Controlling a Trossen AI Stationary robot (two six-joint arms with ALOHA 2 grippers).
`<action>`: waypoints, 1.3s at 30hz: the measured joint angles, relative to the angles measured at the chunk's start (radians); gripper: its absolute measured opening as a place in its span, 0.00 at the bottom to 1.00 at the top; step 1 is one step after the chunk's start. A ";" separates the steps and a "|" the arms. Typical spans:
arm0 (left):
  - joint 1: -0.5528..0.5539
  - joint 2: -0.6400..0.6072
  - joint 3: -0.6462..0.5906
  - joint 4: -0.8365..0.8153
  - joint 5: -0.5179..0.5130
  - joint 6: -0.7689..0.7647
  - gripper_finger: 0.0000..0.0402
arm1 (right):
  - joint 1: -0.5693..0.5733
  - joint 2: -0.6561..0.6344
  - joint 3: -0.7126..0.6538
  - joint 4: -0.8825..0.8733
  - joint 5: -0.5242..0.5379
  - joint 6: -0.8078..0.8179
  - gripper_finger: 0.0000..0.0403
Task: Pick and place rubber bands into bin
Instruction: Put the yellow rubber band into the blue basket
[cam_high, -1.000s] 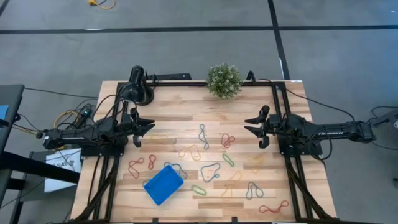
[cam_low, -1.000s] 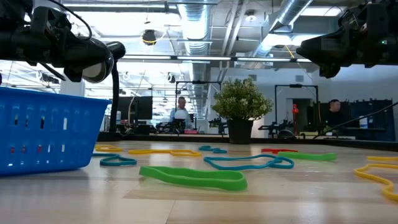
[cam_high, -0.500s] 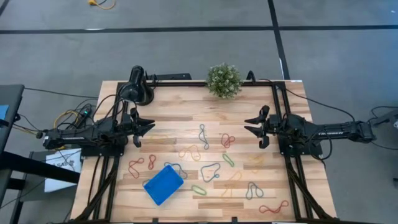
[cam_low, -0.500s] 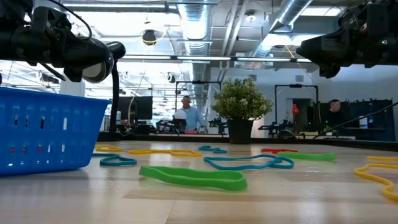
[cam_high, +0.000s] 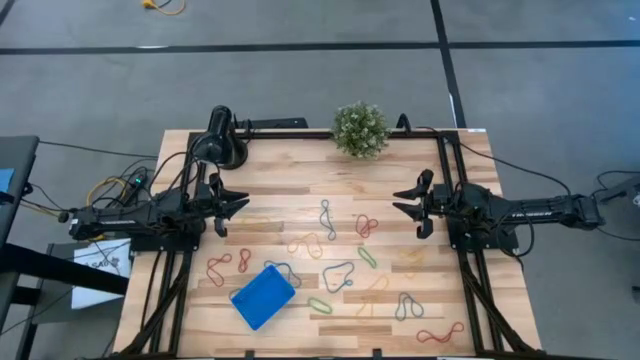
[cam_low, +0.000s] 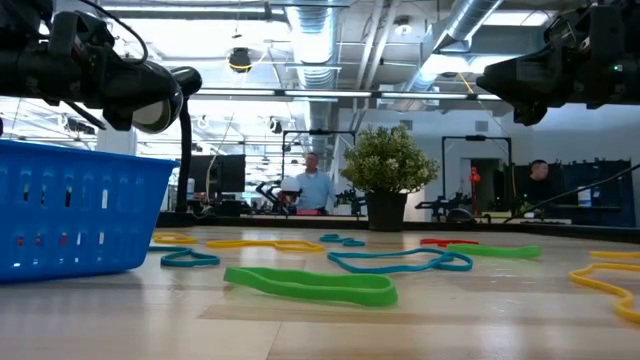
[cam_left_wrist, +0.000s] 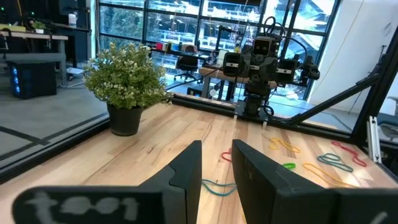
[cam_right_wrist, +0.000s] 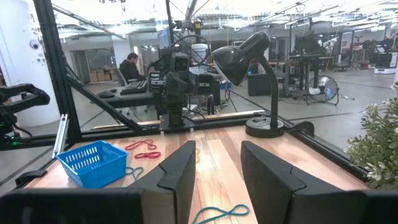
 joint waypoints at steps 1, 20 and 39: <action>0.000 0.000 0.000 0.001 0.000 -0.011 0.19 | 0.000 0.000 0.000 0.000 0.000 0.000 0.31; 0.001 0.065 0.430 -0.180 -0.048 0.133 0.19 | 0.000 0.000 0.000 0.000 0.000 0.000 0.31; 0.001 0.598 0.864 -0.940 -0.012 0.157 0.43 | 0.000 0.000 0.000 0.000 0.000 0.000 0.31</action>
